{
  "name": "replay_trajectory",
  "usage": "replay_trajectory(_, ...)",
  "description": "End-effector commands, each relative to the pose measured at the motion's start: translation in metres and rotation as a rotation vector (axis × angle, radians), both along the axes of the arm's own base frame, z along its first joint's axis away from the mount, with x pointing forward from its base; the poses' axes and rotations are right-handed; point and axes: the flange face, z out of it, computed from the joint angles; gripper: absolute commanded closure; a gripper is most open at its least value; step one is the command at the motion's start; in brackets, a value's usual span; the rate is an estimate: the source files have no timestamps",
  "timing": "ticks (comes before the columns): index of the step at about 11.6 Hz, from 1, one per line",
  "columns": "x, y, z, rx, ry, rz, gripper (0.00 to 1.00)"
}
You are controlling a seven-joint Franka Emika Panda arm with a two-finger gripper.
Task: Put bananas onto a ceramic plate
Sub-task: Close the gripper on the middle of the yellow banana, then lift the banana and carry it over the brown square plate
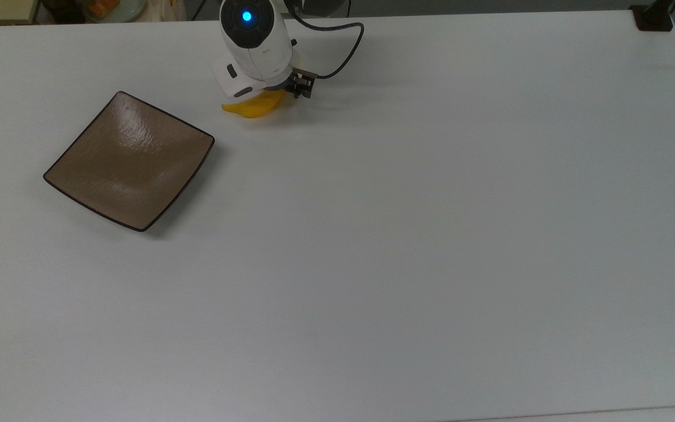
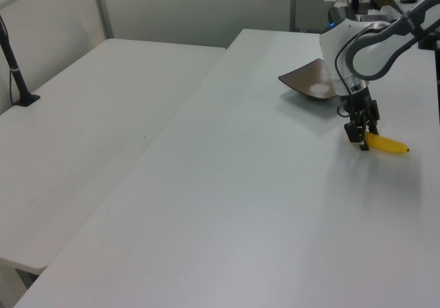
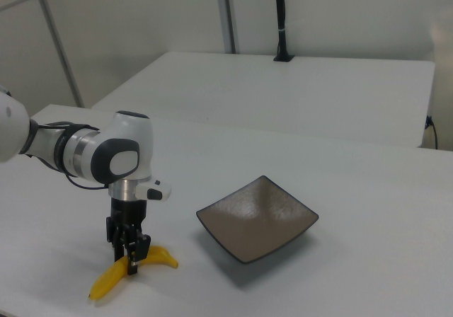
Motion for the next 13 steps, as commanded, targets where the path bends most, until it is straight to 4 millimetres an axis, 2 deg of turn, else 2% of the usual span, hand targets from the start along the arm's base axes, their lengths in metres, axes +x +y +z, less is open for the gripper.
replay_trajectory(1, -0.002, -0.005, 0.000, 0.007, -0.017, -0.027, 0.87)
replay_trajectory(4, -0.001, -0.002, 0.010, 0.009, -0.023, -0.015, 0.86)
replay_trajectory(6, 0.009, -0.001, 0.037, 0.010, -0.043, -0.013, 0.85)
replay_trajectory(8, 0.029, 0.002, 0.076, 0.020, -0.050, -0.020, 0.82)
replay_trajectory(13, 0.074, 0.001, 0.142, 0.125, -0.203, -0.131, 0.82)
